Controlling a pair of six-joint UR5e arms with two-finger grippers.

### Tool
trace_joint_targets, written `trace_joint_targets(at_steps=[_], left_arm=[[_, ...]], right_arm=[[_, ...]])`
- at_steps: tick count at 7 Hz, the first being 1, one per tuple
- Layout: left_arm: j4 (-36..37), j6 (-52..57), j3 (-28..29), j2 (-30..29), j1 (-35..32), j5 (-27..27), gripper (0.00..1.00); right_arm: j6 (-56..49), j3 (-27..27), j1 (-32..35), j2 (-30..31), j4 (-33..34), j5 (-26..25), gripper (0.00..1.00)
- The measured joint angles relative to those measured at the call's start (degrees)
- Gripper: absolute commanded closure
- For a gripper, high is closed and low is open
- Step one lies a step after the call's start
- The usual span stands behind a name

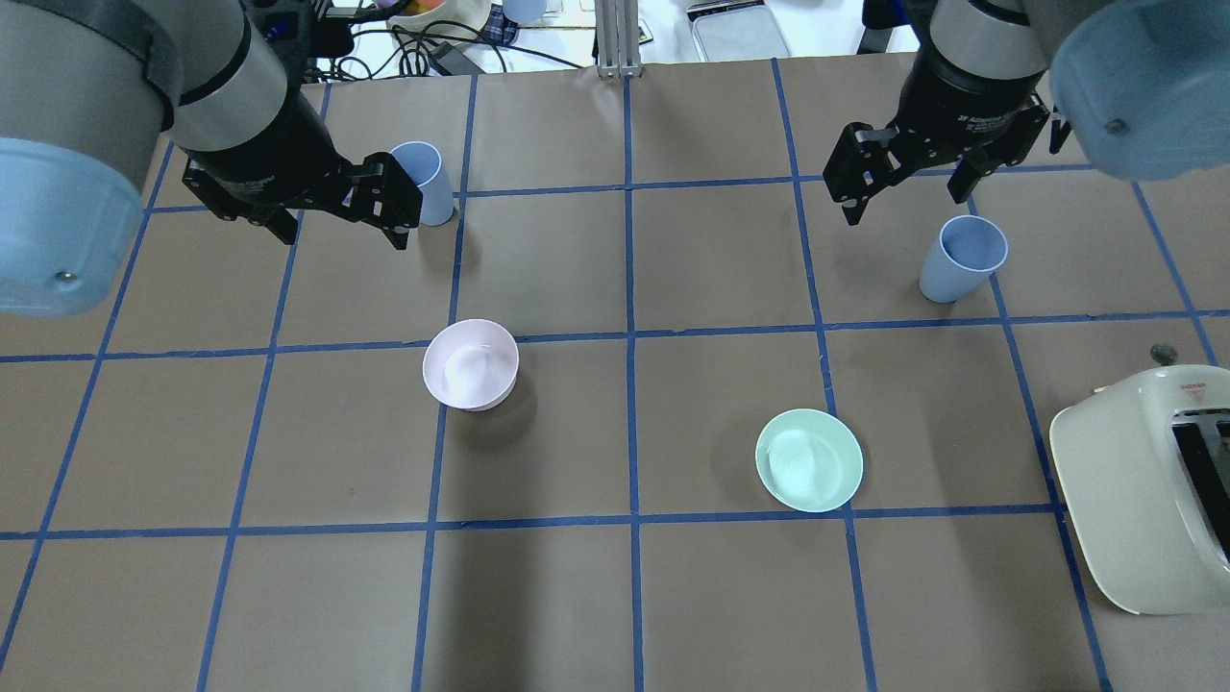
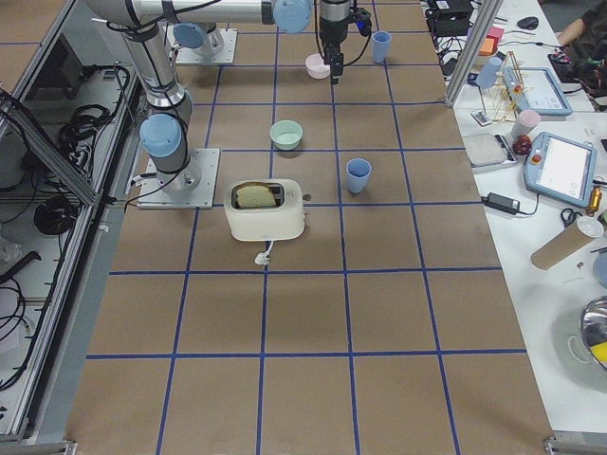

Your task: Stack blue cups with both arms

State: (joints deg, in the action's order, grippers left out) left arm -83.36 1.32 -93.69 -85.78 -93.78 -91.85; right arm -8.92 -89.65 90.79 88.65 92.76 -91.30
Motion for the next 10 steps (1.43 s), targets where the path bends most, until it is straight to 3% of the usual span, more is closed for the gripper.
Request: trace_joint_targets(at_steps=[6,10], left_arm=[[2.4,-0.2,1.5,-2.8,0.3,0.6,0.0],[8.9,0.0,13.0,-23.6,0.4,0.4,0.0]], right_arm=[[0.9,0.1,-0.1,0.1,0.0,-0.2,0.0],[1.7,0.6,-0.1,0.2,-0.2,-0.2,0.0]])
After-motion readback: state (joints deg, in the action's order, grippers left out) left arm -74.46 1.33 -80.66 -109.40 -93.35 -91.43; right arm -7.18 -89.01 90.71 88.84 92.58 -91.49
